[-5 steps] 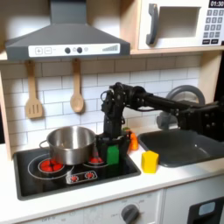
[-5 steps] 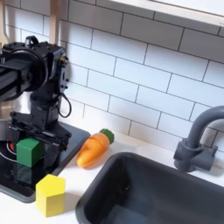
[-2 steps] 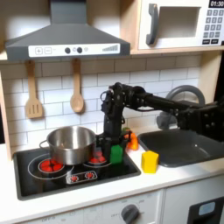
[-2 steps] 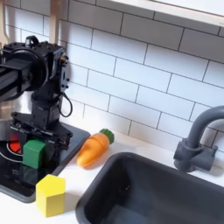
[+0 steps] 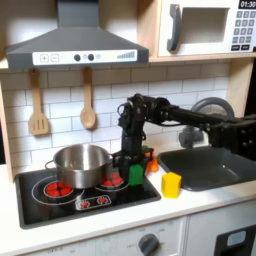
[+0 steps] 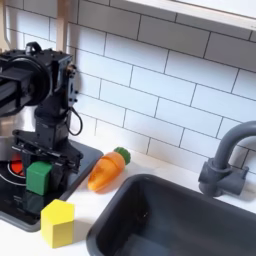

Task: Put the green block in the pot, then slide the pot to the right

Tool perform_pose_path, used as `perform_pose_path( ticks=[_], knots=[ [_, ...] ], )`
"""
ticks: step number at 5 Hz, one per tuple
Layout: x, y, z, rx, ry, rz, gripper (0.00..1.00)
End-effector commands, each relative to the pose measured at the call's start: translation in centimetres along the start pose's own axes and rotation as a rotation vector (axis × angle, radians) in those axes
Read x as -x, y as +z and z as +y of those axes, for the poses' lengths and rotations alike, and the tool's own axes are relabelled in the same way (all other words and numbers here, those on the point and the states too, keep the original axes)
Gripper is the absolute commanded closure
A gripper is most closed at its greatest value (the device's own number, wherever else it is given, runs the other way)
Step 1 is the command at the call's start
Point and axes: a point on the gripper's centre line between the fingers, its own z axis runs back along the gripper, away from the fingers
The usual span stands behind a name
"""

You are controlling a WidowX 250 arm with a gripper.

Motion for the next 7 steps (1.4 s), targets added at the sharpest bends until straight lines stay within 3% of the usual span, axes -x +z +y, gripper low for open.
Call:
perform_pose_path(
  ticks=[1,2,3,5,7],
  knots=[
    [0.0,3.4,-0.4,0.025,-0.020,-0.092,1.00],
    [-0.1,5.0,-0.2,0.039,-0.006,-0.129,1.00],
    [-0.9,6.2,0.6,0.026,0.002,-0.171,1.00],
    [-2.5,8.6,4.0,-0.002,0.084,-0.260,1.00],
    [-4.4,8.4,6.3,-0.033,0.119,-0.282,1.00]
  ],
)
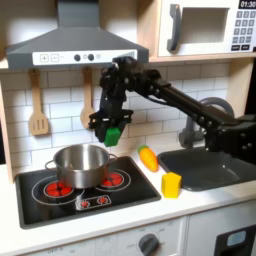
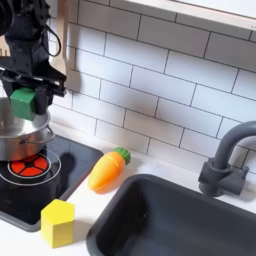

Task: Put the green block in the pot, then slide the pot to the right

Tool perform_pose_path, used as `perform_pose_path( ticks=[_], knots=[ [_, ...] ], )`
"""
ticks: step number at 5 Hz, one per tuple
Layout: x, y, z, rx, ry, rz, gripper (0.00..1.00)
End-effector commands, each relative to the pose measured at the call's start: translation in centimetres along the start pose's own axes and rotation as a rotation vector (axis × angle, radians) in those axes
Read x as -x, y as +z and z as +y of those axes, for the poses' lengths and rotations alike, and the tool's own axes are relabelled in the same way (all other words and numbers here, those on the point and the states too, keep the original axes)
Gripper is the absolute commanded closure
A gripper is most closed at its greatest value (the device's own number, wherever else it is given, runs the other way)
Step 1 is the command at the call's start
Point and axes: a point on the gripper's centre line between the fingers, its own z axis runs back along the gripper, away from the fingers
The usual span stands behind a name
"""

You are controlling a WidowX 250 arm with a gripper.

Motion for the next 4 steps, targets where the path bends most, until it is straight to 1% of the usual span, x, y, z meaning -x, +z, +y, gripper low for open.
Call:
perform_pose_path(
  ticks=[1,2,3,4],
  knots=[
    [-1.9,-0.5,2.2,-0.039,0.017,-0.028,1.00],
    [-2.2,-1.2,3.1,-0.054,0.013,-0.016,1.00],
    [-2.1,-1.4,3.3,-0.053,0.008,-0.011,1.00],
    [-1.8,-1.3,3.5,-0.040,0.016,0.005,0.00]
  ],
)
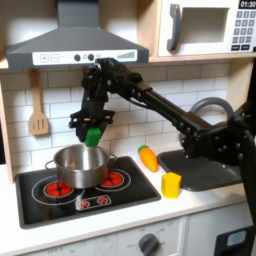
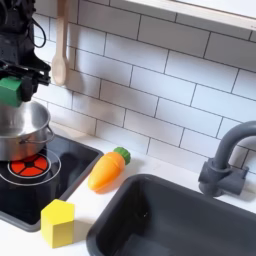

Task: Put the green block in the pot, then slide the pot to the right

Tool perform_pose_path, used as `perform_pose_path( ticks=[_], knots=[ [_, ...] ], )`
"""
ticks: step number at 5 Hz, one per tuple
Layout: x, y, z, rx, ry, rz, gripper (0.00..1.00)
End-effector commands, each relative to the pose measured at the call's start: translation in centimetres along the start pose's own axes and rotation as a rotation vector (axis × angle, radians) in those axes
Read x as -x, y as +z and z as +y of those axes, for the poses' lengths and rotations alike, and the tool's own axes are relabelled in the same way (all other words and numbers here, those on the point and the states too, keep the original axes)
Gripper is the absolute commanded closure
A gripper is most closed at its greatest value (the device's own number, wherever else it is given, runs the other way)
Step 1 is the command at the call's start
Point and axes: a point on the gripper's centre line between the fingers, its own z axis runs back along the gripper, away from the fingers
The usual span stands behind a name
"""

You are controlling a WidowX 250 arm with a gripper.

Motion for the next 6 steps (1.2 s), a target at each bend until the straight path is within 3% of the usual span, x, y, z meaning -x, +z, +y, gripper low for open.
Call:
perform_pose_path(
  ticks=[1,3,6],
  knots=[
    [0.3,-0.6,0.8,-0.009,0.013,0.027,0.00],
    [0.7,-1.1,0.6,0.005,-0.009,0.051,0.00],
    [1.9,-3.5,-0.4,0.013,-0.039,0.118,0.00]
  ],
)
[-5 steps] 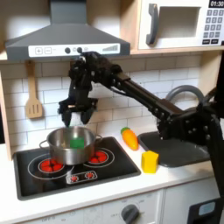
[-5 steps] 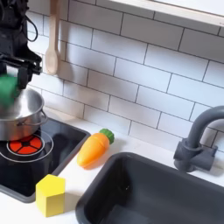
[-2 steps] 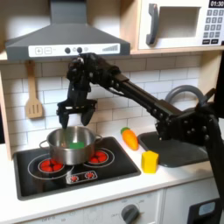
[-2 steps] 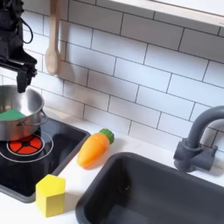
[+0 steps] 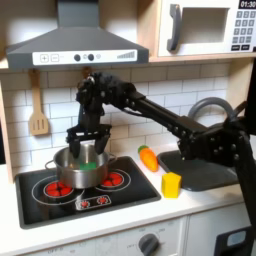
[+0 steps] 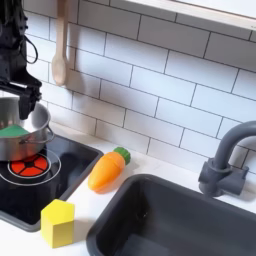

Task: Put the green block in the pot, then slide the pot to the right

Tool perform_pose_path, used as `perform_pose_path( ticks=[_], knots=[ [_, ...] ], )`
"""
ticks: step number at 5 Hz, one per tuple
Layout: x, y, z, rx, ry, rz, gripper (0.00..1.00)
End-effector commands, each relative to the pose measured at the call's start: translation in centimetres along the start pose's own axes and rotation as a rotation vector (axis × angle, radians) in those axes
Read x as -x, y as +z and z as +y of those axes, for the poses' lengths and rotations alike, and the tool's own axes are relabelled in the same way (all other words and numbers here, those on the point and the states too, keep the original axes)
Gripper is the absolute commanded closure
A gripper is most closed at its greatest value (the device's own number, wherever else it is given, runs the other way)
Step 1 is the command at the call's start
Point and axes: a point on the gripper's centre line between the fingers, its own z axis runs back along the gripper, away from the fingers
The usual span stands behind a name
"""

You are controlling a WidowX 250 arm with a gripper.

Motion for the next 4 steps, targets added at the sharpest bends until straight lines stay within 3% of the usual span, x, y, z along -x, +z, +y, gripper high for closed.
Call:
perform_pose_path(
  ticks=[1,2,4],
  knots=[
    [0.1,-0.8,-1.5,0.000,-0.033,0.028,0.00],
    [0.3,-0.7,-2.1,0.006,-0.043,0.034,0.00],
    [1.0,-1.9,-2.0,0.003,-0.031,0.075,0.00]
  ],
)
